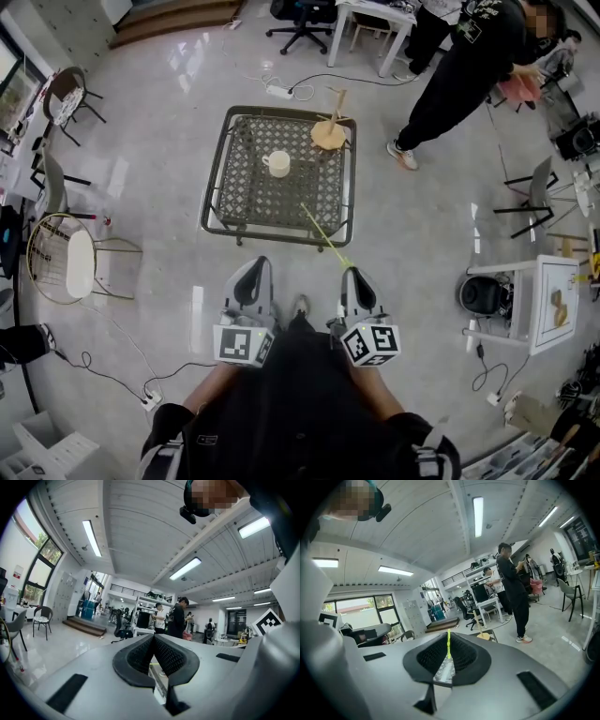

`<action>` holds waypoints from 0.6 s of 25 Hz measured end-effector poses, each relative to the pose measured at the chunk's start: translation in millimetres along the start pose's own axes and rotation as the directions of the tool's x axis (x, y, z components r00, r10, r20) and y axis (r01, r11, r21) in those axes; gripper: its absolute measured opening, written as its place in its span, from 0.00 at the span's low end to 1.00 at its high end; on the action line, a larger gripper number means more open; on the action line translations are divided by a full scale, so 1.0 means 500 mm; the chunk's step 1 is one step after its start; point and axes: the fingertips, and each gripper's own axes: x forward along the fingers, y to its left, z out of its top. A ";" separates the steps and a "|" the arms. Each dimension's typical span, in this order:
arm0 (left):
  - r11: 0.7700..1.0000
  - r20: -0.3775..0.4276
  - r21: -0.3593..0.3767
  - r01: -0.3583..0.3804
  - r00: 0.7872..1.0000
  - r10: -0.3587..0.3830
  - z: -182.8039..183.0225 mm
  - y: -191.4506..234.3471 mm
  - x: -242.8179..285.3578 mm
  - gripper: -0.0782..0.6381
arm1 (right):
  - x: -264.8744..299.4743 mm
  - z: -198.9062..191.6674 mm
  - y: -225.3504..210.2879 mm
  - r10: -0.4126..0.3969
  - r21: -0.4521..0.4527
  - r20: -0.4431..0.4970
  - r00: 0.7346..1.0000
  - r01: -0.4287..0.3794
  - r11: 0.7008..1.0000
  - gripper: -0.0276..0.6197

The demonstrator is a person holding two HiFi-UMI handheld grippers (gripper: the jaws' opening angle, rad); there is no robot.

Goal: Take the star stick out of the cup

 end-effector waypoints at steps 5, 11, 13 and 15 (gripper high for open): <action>1.000 0.000 0.001 -0.004 1.000 0.004 -0.003 -0.008 0.000 0.13 | -0.003 0.001 -0.004 0.013 0.000 -0.001 1.000 -0.013 1.000 0.07; 1.000 0.006 0.002 -0.005 1.000 0.005 0.000 -0.017 0.000 0.13 | -0.009 0.003 -0.005 0.019 -0.001 -0.002 1.000 -0.019 1.000 0.07; 1.000 0.006 0.004 -0.005 1.000 0.005 -0.001 -0.018 -0.002 0.13 | -0.009 0.003 -0.006 0.020 -0.002 -0.001 1.000 -0.020 1.000 0.07; 1.000 0.005 0.005 -0.005 1.000 0.005 -0.002 -0.018 -0.003 0.13 | -0.010 0.002 -0.006 0.020 -0.003 -0.002 1.000 -0.020 1.000 0.07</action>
